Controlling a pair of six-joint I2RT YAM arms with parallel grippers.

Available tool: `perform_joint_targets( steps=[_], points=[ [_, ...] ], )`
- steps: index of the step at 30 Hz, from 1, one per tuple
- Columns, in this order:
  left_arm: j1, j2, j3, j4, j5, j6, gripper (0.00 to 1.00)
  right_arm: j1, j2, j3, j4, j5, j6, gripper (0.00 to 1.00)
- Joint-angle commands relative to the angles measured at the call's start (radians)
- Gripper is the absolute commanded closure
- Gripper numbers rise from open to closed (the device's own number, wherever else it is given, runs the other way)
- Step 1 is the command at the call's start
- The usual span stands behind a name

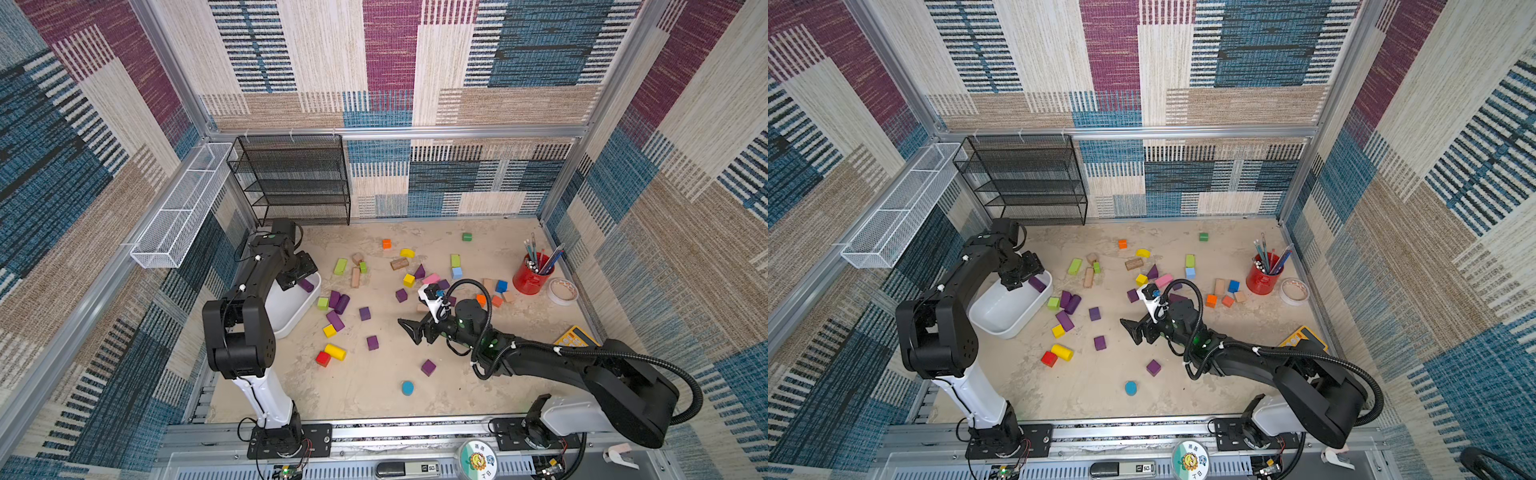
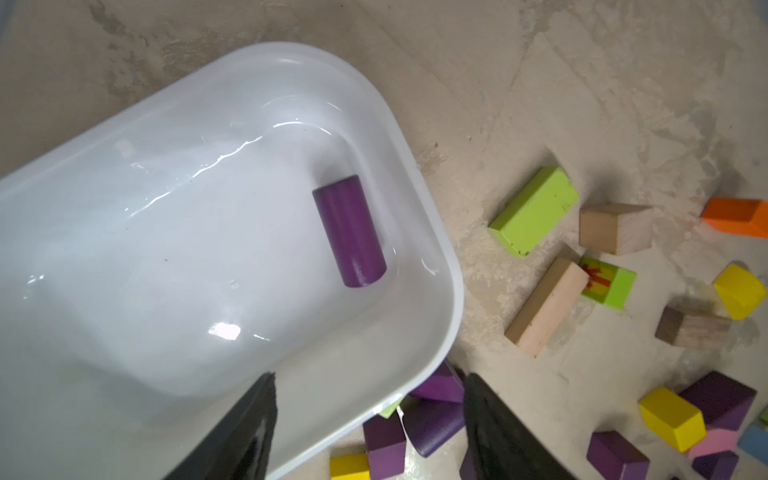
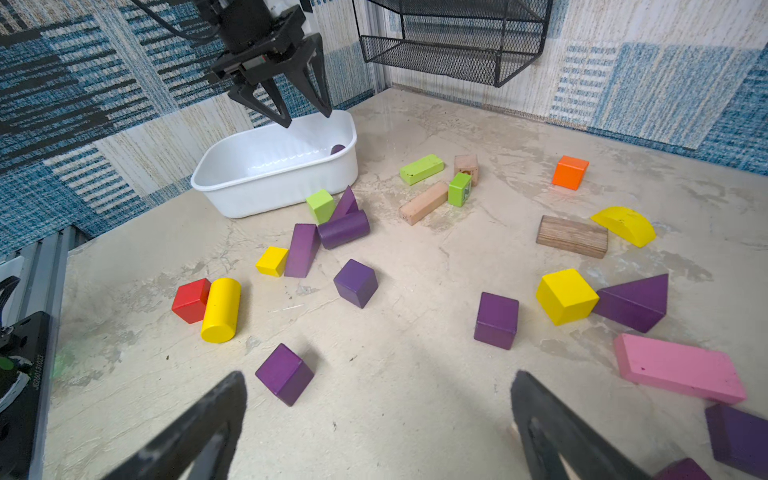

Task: Pick purple bricks into the storage bin
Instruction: Place the building block in the storage box, then pick up the building block from the center of the board.

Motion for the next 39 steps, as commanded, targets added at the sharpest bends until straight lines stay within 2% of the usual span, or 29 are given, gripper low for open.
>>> perform_joint_targets(
  steps=[1,5,12,22,34,39],
  points=[
    [-0.026,-0.028,0.014,-0.067,-0.061,0.083,0.27,0.001,-0.009,0.002,0.014,0.016,0.009,0.0],
    [-0.076,-0.058,0.013,-0.097,-0.105,0.137,0.27,0.001,-0.003,0.005,0.01,0.026,0.007,0.01],
    [-0.222,-0.108,-0.015,-0.111,-0.182,0.276,0.29,0.001,-0.011,0.004,0.009,0.041,0.013,0.01],
    [-0.357,-0.134,-0.101,-0.11,-0.171,0.42,0.31,-0.002,0.007,0.014,0.003,0.1,0.054,0.0],
    [-0.392,-0.126,-0.203,-0.004,-0.099,0.479,0.32,-0.022,0.042,0.03,-0.002,0.055,0.1,0.01],
    [-0.392,-0.132,-0.237,0.034,-0.103,0.495,0.33,-0.039,0.032,0.02,0.011,0.032,0.108,0.01]
  ],
)
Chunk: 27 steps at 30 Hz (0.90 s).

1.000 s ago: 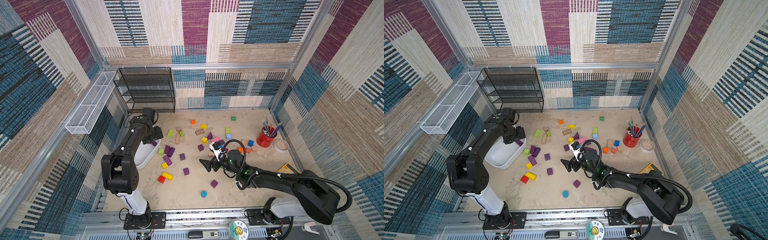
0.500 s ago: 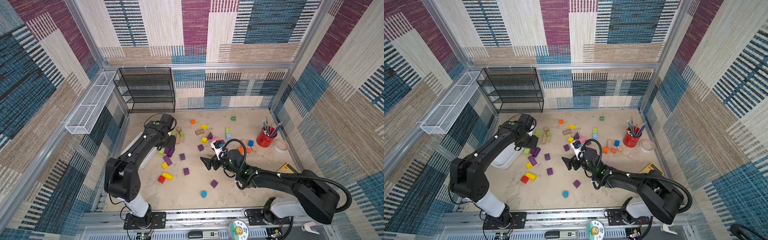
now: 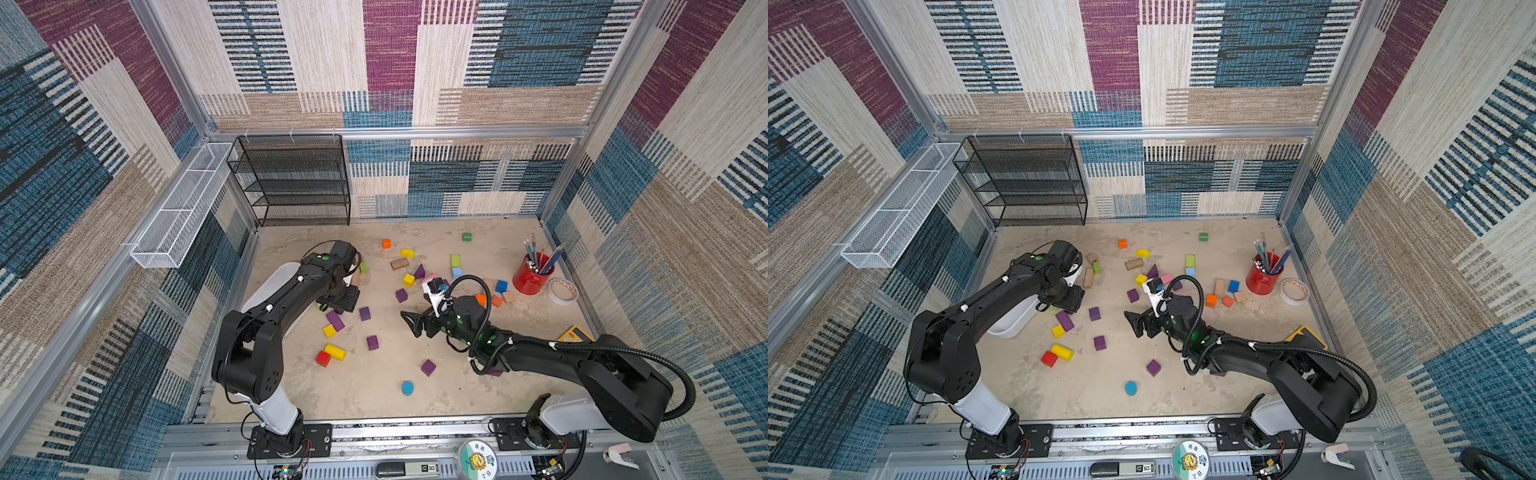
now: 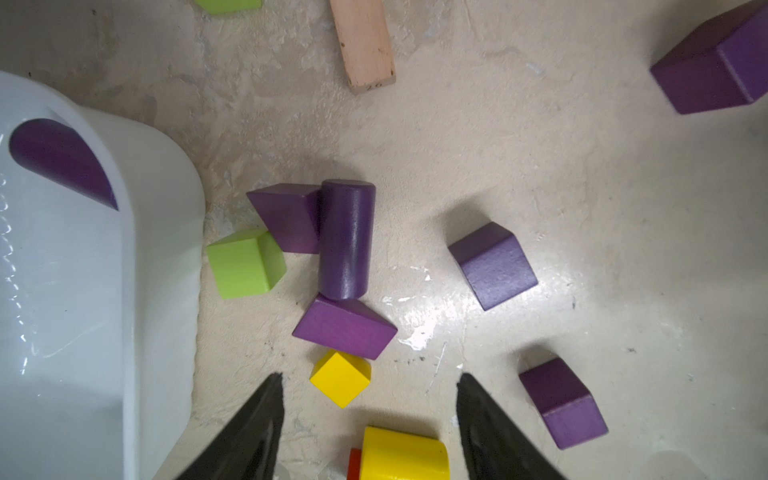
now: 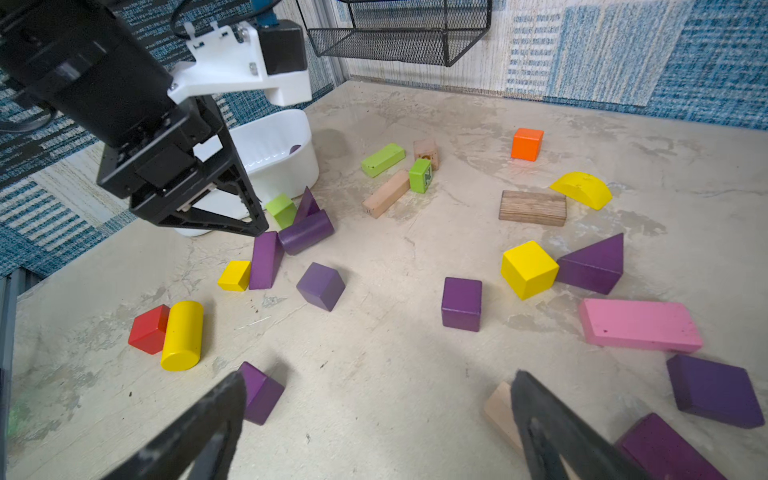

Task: Pick purple bricks into the storage bin
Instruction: Pick up the building block from the center of the board.

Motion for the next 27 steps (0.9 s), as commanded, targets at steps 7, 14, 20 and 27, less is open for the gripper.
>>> perform_joint_targets(
  steps=[7,14,20,27],
  points=[
    [0.001,-0.005,-0.029,0.073,0.015,0.032,0.33,-0.05,-0.017,-0.035,0.083,-0.097,0.062,0.01],
    [0.002,0.046,-0.014,0.075,0.032,0.03,0.36,-0.066,-0.028,-0.047,0.098,-0.116,0.074,0.01],
    [0.008,0.091,-0.002,0.083,0.015,0.025,0.36,-0.069,-0.027,-0.048,0.1,-0.117,0.074,0.01],
    [0.049,0.134,0.02,0.084,0.003,0.0,0.36,-0.068,-0.025,-0.048,0.096,-0.111,0.068,0.01]
  ],
)
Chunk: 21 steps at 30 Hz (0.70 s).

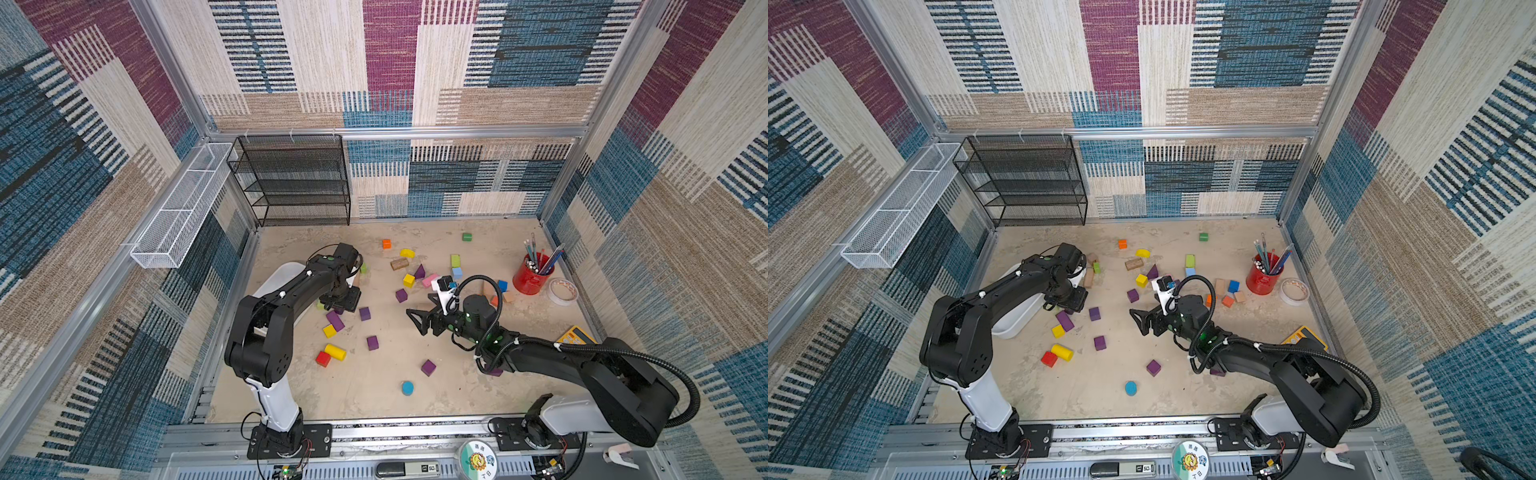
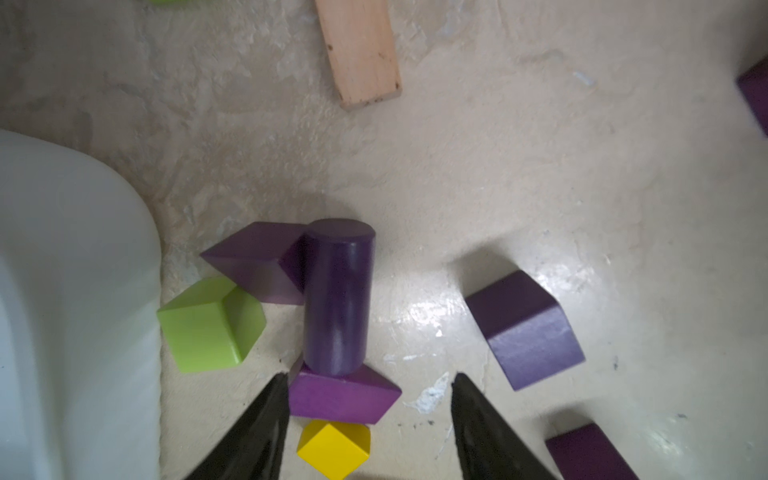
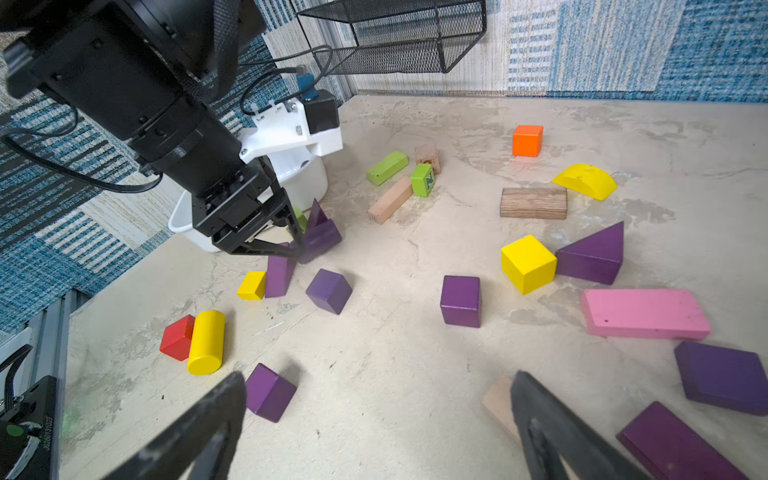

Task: Pick purple bricks into the storage bin
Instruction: Pick up the building block from the center of the board.

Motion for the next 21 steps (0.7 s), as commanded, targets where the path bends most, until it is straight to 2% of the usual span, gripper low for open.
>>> perform_joint_targets(
  steps=[1,10,21],
  points=[
    [0.02,0.017,0.014,0.008,-0.012,-0.017,0.36,0.001,0.001,-0.001,0.038,-0.004,0.0,0.01],
    [0.039,0.061,0.03,0.008,0.02,-0.032,0.38,0.001,0.006,0.005,0.027,0.012,-0.011,0.01],
    [0.04,0.106,0.042,0.008,-0.008,-0.066,0.41,0.001,0.004,0.005,0.024,0.018,-0.014,0.0]
  ],
)
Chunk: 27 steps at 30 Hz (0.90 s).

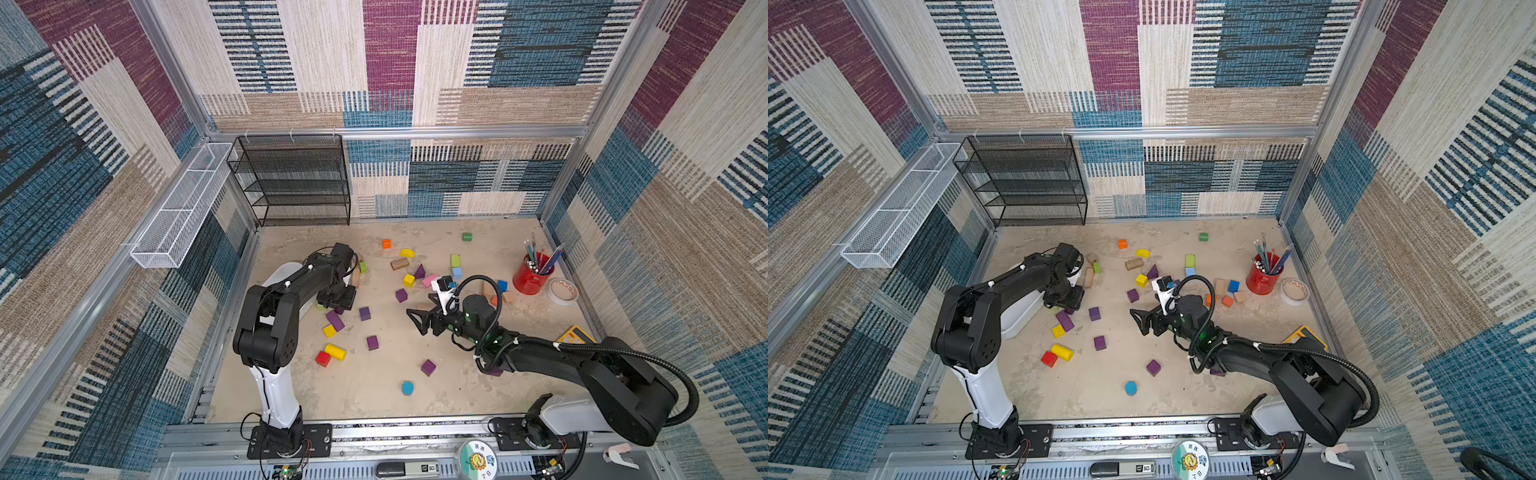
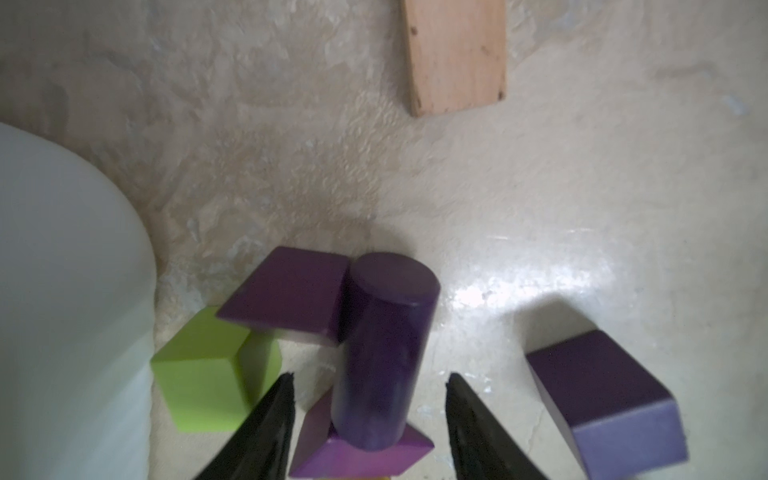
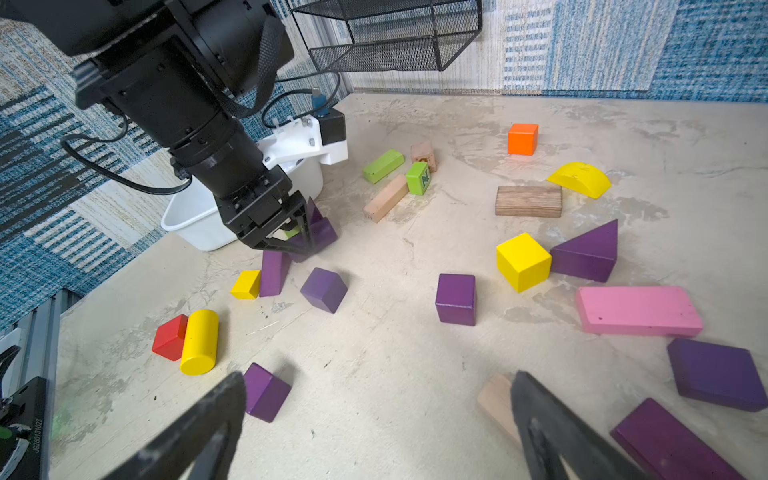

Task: Pick purple bricks into the storage bin
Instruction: Pick up the building block from the center of the board.

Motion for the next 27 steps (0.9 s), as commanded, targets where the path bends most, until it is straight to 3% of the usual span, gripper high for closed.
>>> perform_joint_targets(
  steps=[1,27],
  points=[
    [0.001,0.01,0.009,0.0,-0.008,-0.03,0.42,0.001,-0.002,0.005,0.024,0.009,-0.006,0.01],
    [-0.021,0.052,0.026,-0.022,0.016,-0.048,0.56,0.001,0.024,0.018,0.021,0.007,-0.003,0.0]
  ],
)
